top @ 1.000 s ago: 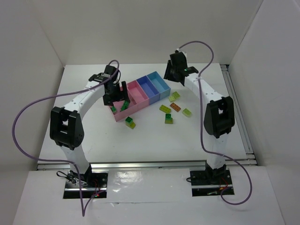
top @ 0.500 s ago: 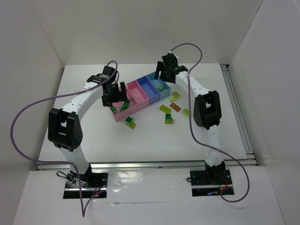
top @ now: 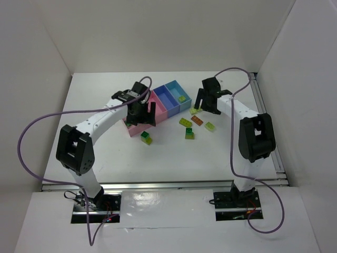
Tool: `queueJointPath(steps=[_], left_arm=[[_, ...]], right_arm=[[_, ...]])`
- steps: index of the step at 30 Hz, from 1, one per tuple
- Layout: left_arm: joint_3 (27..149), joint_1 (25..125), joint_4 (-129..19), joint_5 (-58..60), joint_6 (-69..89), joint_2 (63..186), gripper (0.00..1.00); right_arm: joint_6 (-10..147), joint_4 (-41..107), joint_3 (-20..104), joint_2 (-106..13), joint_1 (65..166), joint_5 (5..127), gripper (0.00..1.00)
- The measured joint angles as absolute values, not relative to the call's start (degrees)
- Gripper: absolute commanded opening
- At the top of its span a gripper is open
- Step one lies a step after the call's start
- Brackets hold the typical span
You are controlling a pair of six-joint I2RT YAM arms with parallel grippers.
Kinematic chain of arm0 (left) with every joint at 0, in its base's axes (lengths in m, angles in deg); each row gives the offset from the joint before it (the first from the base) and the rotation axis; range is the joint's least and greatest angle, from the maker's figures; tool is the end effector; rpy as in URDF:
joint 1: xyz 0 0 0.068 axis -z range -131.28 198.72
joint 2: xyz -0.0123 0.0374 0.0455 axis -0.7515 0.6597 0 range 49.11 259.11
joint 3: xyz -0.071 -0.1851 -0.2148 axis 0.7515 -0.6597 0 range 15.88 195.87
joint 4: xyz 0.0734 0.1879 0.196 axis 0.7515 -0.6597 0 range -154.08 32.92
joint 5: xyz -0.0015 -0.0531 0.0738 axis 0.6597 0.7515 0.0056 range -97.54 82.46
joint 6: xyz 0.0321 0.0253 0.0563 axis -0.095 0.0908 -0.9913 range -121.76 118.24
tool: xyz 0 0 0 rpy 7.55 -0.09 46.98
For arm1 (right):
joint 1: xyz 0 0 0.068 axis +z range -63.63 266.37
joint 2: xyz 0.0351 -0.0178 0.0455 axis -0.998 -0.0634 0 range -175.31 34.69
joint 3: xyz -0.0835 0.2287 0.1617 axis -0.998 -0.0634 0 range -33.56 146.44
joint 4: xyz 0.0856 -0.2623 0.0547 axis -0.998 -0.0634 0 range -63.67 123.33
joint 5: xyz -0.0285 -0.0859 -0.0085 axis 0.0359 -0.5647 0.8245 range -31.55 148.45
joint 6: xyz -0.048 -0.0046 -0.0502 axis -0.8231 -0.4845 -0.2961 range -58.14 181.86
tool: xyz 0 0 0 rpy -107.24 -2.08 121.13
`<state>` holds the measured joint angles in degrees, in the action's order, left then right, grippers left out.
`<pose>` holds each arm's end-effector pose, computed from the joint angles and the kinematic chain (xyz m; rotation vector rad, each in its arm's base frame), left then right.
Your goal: Sort the legos into containers by color
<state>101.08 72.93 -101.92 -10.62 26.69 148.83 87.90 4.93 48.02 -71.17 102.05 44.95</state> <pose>0.3725 -0.1641 0.2727 -0.1165 2.6248 -0.2561 0.4301 0.1071 0.2293 0.3191 2.4342 0.0237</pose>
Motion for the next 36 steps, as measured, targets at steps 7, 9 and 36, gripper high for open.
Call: queueJointPath(steps=[7, 9, 36], left_arm=[[96.21, 78.96, -103.28, -12.87, 26.43, 148.29, 0.89], [96.17, 78.92, -103.41, -13.57, 26.36, 148.29, 0.89], [98.20, 78.78, -103.39, -14.33, 25.38, 148.24, 0.87]], right_arm=[[86.35, 4.67, 38.88, -69.29, 100.96, 47.99, 0.90], [85.52, 4.69, 38.23, -69.23, 100.32, 48.67, 0.90], [81.58, 9.61, 31.06, -68.35, 98.60, 55.14, 0.30]])
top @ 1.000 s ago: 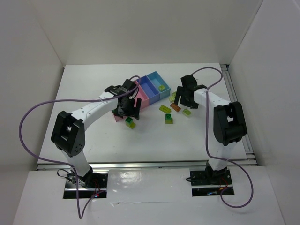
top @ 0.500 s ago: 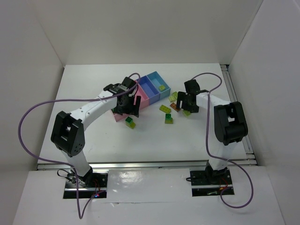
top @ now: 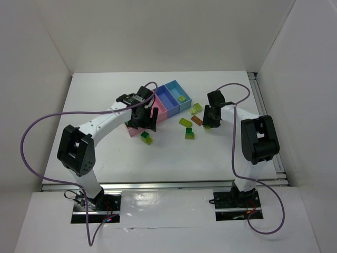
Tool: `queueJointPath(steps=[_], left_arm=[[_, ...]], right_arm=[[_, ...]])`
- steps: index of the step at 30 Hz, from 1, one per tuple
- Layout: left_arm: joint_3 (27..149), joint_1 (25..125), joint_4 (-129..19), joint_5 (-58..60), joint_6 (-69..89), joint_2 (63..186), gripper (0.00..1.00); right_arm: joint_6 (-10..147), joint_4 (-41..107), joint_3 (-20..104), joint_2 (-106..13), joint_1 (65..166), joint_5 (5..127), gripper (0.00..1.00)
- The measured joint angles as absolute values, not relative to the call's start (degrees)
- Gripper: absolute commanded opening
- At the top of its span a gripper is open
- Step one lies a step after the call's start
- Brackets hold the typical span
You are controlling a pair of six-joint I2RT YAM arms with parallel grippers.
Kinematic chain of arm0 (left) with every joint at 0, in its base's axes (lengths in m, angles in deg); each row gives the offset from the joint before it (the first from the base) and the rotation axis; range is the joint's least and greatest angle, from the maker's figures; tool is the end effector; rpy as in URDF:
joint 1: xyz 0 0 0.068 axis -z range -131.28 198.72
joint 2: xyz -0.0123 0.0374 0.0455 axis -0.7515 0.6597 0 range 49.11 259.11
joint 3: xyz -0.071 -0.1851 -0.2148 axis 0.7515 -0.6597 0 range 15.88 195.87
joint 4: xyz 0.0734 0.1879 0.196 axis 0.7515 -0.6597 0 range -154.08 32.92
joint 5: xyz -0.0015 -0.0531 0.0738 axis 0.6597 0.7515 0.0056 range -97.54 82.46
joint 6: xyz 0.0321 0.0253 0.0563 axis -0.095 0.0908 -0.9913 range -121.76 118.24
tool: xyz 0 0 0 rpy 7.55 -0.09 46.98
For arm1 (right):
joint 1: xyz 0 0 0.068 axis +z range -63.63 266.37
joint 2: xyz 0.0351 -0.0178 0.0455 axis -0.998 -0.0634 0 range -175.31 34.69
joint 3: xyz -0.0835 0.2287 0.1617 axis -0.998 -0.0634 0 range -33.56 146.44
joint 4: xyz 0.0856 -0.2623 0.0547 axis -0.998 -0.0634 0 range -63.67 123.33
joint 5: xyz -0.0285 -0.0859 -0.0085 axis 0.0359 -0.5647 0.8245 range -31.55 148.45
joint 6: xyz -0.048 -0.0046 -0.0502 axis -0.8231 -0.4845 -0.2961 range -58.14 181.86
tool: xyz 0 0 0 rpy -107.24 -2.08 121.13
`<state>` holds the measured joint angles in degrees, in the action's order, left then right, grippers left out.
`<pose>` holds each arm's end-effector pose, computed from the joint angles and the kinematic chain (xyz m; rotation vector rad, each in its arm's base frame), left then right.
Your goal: Sort the legos into containers by color
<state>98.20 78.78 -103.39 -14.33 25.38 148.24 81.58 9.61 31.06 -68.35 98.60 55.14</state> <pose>0.3461 -0.1925 0.2584 0.0302 2.6693 -0.1665 0.3826 0.0797 0.1564 0.1925 2.6497 0.1076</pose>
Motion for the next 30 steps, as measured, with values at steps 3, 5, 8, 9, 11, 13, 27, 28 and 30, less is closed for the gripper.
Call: queueJointPath(steps=[3, 5, 8, 9, 11, 13, 27, 28, 30], left_arm=[[98.42, 78.39, -103.28, -14.27, 25.38, 148.24, 0.86], [98.42, 77.87, -103.04, -14.00, 25.38, 148.24, 0.86], [98.42, 76.36, -102.91, -13.76, 25.38, 148.22, 0.86], [98.42, 75.88, -102.86, -13.74, 25.40, 148.14, 0.86], [98.37, 75.13, -102.91, -13.81, 25.44, 147.83, 0.86], [98.37, 74.41, -102.86, -13.89, 25.44, 147.11, 0.86], [98.37, 73.54, -102.93, -13.39, 25.46, 144.14, 0.89], [98.37, 73.54, -102.91, -13.28, 25.46, 144.11, 0.89], [98.37, 73.54, -102.93, -13.17, 25.44, 144.03, 0.89]], right_arm=[[82.41, 7.95, 33.44, -67.74, 98.60, 54.83, 0.30], [83.02, 6.99, 36.83, -67.54, 98.71, 55.07, 0.30], [83.64, 6.59, 44.00, -67.67, 99.19, 56.21, 0.30], [83.83, 6.79, 47.19, -68.11, 99.56, 56.54, 0.30], [84.05, 6.66, 53.50, -70.01, 100.37, 57.35, 0.30], [83.88, 7.20, 61.59, -74.12, 101.48, 58.15, 0.30], [84.38, 5.46, 82.16, -96.42, 105.52, 63.99, 0.83], [84.53, 5.24, 82.77, -96.64, 105.66, 63.82, 0.83], [84.58, 5.43, 83.12, -96.31, 105.79, 62.83, 0.83]])
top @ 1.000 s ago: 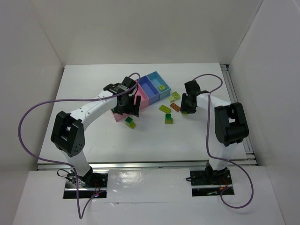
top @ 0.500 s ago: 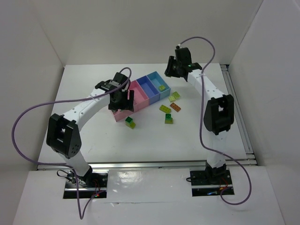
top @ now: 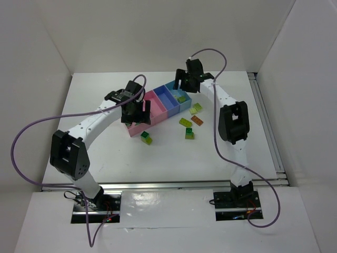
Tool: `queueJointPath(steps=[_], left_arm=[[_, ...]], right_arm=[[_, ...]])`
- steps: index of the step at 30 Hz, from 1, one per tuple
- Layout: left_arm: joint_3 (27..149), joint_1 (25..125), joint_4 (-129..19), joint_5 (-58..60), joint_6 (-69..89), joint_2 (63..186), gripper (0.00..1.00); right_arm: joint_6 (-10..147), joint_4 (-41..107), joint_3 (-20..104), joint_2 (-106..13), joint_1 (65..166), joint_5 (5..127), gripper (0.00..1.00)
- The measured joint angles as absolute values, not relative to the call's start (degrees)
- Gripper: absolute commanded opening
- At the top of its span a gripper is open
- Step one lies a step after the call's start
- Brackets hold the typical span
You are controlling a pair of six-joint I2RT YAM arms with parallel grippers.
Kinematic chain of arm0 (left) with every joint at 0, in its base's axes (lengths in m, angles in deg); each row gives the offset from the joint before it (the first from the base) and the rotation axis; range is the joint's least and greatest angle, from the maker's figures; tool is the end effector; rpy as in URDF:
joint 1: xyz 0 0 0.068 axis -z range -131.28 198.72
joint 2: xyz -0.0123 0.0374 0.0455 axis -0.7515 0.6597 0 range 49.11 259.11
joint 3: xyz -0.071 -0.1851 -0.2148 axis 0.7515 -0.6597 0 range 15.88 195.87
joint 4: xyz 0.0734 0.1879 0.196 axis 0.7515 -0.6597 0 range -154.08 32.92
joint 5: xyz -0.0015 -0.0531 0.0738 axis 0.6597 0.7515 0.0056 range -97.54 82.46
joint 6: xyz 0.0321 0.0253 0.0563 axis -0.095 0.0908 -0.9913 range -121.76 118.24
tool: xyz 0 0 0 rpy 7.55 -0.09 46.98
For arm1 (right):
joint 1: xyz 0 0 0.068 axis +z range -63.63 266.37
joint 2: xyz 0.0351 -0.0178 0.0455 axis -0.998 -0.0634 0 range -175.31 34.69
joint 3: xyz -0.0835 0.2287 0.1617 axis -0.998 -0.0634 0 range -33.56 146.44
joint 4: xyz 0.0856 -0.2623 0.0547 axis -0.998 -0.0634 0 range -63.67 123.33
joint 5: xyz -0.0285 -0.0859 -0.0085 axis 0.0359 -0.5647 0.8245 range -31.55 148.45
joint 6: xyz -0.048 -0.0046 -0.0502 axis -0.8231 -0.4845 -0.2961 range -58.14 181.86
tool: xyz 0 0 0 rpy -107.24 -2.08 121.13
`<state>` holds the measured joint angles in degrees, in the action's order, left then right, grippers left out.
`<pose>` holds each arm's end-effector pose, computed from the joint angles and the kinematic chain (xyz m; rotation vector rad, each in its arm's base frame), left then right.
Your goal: Sort the legos into containers by color
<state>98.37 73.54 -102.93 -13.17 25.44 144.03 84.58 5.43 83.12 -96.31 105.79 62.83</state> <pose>0.3523 -0.1568 0.2871 -0.0901 2.5930 -0.2087 0.5414 0.1955 0.2325 0.0278 2.3499 0.4581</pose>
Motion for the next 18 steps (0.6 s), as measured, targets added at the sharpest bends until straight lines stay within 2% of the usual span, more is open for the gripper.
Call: queueJointPath(steps=[1, 3, 7, 13, 18], left_arm=[[98.35, 73.54, -102.91, -13.17, 25.44, 143.96, 0.89], [98.22, 73.54, -102.93, -12.87, 25.38, 143.85, 0.89], [97.85, 73.54, -102.93, -12.12, 25.35, 143.85, 0.89], [97.24, 73.54, -102.95, -12.10, 25.16, 143.85, 0.89], [97.24, 73.54, -102.93, -12.15, 25.16, 143.85, 0.89]], right_arm=[[84.60, 5.46, 83.08, -95.89, 105.83, 62.20, 0.83], [84.62, 6.92, 80.56, -93.82, 105.90, 60.32, 0.76], [85.21, 8.01, 69.55, -85.05, 106.20, 53.63, 0.69], [85.84, 10.85, 52.63, -73.25, 105.13, 46.64, 0.70], [85.91, 10.61, 44.83, -72.22, 102.60, 47.29, 0.75]])
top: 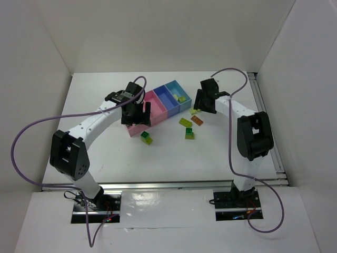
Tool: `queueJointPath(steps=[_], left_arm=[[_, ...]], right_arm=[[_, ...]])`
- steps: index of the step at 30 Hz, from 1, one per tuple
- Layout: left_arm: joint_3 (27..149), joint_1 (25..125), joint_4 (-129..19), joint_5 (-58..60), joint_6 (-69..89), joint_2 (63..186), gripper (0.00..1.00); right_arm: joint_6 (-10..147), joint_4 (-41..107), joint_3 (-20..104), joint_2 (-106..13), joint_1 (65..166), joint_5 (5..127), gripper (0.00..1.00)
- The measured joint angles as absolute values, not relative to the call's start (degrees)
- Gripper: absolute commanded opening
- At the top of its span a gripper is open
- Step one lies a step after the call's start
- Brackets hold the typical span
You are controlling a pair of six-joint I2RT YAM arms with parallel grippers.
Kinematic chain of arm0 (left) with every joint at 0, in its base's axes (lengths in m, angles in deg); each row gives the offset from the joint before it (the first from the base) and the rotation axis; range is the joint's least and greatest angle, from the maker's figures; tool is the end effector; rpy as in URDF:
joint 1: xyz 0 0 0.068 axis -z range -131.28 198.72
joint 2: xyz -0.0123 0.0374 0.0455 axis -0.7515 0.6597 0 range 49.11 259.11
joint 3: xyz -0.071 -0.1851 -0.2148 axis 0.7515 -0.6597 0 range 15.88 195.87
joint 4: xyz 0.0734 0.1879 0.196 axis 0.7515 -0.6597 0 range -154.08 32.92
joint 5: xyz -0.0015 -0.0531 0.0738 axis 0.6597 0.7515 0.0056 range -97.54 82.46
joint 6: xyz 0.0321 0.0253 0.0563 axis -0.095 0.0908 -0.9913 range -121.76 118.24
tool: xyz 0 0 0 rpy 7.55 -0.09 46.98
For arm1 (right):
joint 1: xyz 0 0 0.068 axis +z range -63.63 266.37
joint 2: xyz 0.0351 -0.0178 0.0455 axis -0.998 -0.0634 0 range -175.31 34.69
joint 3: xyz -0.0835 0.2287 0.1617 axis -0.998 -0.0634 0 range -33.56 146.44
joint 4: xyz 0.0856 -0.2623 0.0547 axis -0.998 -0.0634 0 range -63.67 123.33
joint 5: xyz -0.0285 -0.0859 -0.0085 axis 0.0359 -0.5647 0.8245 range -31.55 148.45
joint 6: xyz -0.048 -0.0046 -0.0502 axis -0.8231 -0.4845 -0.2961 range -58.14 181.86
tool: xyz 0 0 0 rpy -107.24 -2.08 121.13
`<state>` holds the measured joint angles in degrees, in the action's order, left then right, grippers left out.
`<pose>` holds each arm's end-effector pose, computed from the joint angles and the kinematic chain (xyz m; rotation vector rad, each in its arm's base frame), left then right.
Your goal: Sort the legos into containers by color
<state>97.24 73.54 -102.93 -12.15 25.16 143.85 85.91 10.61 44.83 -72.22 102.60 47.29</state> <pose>0.3494 -0.1565 0.2814 -0.0769 2.6145 -0.2195 0.4314 0.1143 0.2099 0.2502 2.4304 0.0718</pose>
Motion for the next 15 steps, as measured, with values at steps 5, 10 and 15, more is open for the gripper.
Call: queueJointPath(steps=[5, 10, 15], left_arm=[[97.24, 73.54, -102.93, -12.12, 25.16, 143.85, 0.89], [97.24, 73.54, -102.93, -12.12, 25.16, 143.85, 0.89], [97.24, 73.54, -102.89, -12.12, 25.16, 143.85, 0.89]], right_arm=[[84.34, 10.18, 44.41, -73.84, 102.36, 50.99, 0.83], [82.81, 10.22, 44.41, -75.52, 102.36, 54.57, 0.84], [82.30, 10.72, 42.60, -74.69, 102.36, 56.78, 0.84]])
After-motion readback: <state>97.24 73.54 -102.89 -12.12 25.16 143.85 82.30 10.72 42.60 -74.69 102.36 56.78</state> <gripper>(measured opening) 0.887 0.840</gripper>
